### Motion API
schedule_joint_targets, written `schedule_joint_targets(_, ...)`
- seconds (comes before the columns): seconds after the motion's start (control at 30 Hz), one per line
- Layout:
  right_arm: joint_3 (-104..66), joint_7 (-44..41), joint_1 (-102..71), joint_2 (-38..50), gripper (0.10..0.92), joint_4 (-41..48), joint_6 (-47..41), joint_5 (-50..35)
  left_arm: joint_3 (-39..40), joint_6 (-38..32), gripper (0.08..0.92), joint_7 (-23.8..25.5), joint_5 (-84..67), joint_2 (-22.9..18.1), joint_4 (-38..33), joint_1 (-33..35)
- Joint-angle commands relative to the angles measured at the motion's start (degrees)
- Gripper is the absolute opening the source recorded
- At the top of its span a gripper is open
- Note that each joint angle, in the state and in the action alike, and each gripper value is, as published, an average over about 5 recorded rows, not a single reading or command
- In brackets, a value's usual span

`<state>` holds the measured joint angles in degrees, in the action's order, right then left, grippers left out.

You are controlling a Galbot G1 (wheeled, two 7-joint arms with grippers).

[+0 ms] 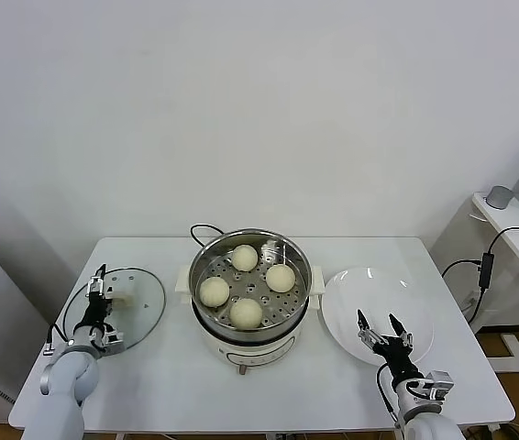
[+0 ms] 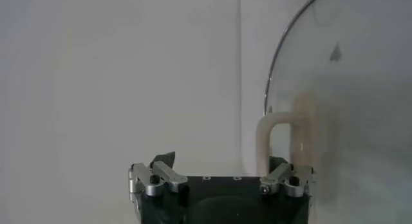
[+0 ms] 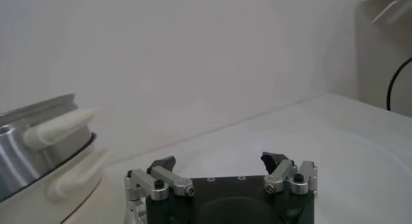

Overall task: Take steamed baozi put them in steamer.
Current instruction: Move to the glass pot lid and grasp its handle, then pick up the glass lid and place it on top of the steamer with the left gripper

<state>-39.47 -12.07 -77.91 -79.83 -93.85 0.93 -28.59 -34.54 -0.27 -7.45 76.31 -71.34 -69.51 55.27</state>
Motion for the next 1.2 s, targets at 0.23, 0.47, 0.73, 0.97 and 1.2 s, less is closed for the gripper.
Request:
schedule_joint_targets(0.23,0.0,0.0,0.1,0.0,0.823,0.1,0.0,0.0,-0.4,0.0,0.580,0.2,-1.4,-0.1,1.0,0.1)
schedule_joint_targets(0.47,-0.1,0.1,0.0,-0.2,0.823,0.1,0.1,0.2,-1.0,2.1,0.381,1.2,-2.4,-0.4,-1.1,1.2)
schedule_joint_targets(0.73,-0.5,0.1,0.1,-0.3,0.823,0.0,0.1,0.2,-1.3,23.2,0.160,7.2,-5.2,-3.0,-20.7,7.5)
schedule_joint_targets(0.97,-0.6,0.0,0.0,-0.1,0.823,-0.5,0.1,0.1,4.4,41.2,0.130,12.3,1.9,-3.8,-34.3,9.8)
schedule_joint_targets(1.2,-0.8,-0.1,-0.3,0.0,0.823,-1.2,-0.1,0.1,10.5,45.3,0.130,25.0,18.6,-9.9,-42.9,7.3)
